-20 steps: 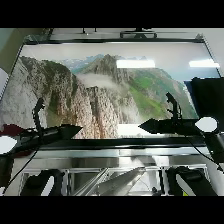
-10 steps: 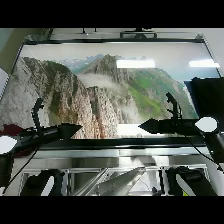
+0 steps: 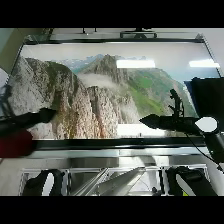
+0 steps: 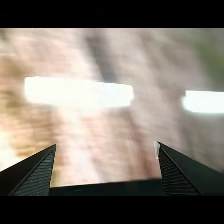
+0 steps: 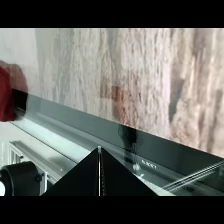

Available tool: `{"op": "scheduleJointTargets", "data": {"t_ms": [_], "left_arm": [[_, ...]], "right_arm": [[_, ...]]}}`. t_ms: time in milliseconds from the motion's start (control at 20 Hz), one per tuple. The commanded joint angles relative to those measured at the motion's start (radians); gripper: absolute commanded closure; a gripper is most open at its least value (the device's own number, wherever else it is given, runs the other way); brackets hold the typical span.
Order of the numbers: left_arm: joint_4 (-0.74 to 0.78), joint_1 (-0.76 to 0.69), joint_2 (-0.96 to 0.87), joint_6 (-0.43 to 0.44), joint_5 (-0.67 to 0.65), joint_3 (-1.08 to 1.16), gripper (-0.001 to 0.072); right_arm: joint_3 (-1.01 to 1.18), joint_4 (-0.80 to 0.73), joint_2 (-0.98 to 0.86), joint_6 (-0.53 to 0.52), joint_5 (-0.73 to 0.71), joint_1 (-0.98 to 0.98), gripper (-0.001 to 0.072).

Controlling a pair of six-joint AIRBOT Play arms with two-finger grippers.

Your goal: Fold the shirts.

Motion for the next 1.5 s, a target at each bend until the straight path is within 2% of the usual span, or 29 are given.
{"op": "scheduleJointTargets", "data": {"t_ms": [0,150,200,250,300,500,650,800,1050,1150,1200,1400,1450], "left_arm": [[0.323,0.285,-0.122,-0.162,-0.060,0.163,-0.0013],[0.311,0.484,-0.222,-0.170,-0.107,0.199,-0.0012],[0.317,0.539,-0.253,-0.169,-0.128,0.196,-0.0012],[0.341,0.585,-0.277,-0.169,-0.137,0.185,-0.0012],[0.373,0.630,-0.296,-0.169,-0.138,0.162,-0.0013],[0.472,0.748,-0.383,-0.168,-0.083,0.060,-0.0013],[0.474,0.805,-0.468,-0.164,-0.023,0.024,-0.0012],[0.465,0.809,-0.551,-0.128,0.018,0.024,-0.0012],[0.431,0.809,-0.639,-0.114,0.108,0.026,-0.0011],[0.428,0.809,-0.663,-0.113,0.123,0.051,0.0011],[0.423,0.809,-0.672,-0.113,0.109,0.076,0.0087],[0.288,0.808,-0.660,-0.079,0.029,0.188,0.0698],[0.273,0.800,-0.647,-0.071,0.027,0.200,0.0686]], "right_arm": [[0.000,0.002,-0.005,0.000,-0.018,0.003,0.0696],[0.000,0.000,-0.009,0.000,-0.011,0.003,0.0695],[0.000,-0.001,-0.012,0.000,-0.011,0.003,0.0652],[0.000,-0.002,-0.017,-0.001,-0.011,0.003,0.0344],[0.000,-0.001,-0.025,0.000,-0.011,0.003,0.0003],[0.000,0.000,-0.063,0.000,-0.015,0.003,0.0010],[0.000,0.003,-0.086,0.000,-0.015,0.003,0.0010],[0.000,0.003,-0.100,0.000,-0.015,0.003,0.0010],[0.000,0.004,-0.105,0.000,-0.022,0.003,0.0010],[0.000,0.004,-0.105,0.000,-0.021,0.003,0.0010],[0.000,0.004,-0.105,0.000,-0.021,0.003,0.0010],[0.000,0.011,-0.105,0.000,-0.021,0.003,0.0010],[0.000,0.011,-0.105,0.000,-0.019,0.003,0.0010]]}}
